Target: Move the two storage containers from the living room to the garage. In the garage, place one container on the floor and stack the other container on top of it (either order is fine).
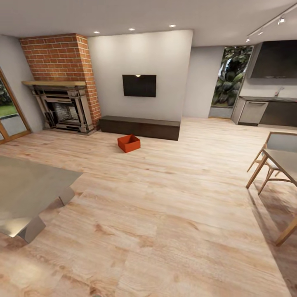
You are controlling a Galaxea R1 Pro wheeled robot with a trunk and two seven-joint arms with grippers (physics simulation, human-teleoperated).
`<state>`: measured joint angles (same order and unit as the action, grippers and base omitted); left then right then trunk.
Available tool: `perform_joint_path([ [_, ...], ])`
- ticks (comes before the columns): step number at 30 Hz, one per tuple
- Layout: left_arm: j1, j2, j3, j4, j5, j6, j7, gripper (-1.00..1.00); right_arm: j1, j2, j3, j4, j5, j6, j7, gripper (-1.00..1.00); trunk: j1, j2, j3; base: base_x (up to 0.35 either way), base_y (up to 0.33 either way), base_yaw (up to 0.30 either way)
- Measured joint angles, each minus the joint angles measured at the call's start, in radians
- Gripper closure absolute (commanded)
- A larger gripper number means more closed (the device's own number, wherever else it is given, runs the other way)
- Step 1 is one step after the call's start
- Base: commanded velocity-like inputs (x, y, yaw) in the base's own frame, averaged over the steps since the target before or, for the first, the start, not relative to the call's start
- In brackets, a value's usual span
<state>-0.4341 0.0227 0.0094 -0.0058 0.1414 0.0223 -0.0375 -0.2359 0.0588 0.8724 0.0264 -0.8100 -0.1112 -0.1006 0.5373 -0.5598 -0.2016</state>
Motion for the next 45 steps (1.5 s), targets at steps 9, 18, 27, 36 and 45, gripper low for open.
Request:
perform_joint_path([
  [9,0.000,0.000,0.000,0.000,0.000,0.000,0.000,-1.00,0.000,0.000,0.000,0.000,0.000,0.000,0.000,-1.00,0.000,0.000,0.000,0.322,0.000,0.000],
  [18,0.000,0.000,0.000,0.000,0.001,0.000,0.000,-1.00,0.000,-0.002,0.000,0.000,0.000,-0.001,0.000,-1.00,0.000,0.000,0.000,0.322,0.000,0.000],
  [27,0.000,0.000,0.000,0.000,0.001,0.000,0.000,-1.00,0.000,-0.002,0.000,0.000,-0.001,0.000,0.000,-1.00,0.000,0.000,0.000,0.322,0.000,0.000],
  [36,0.000,-0.001,0.000,0.000,-0.002,0.000,0.000,-1.00,0.000,-0.002,0.000,0.000,-0.003,0.000,0.000,-1.00,0.000,0.000,0.000,0.322,0.000,0.000],
  [45,0.000,-0.011,0.000,0.001,-0.011,0.000,0.000,-1.00,0.000,-0.002,0.000,0.000,-0.003,0.000,0.000,-1.00,0.000,0.000,0.000,0.322,0.000,0.000],
])
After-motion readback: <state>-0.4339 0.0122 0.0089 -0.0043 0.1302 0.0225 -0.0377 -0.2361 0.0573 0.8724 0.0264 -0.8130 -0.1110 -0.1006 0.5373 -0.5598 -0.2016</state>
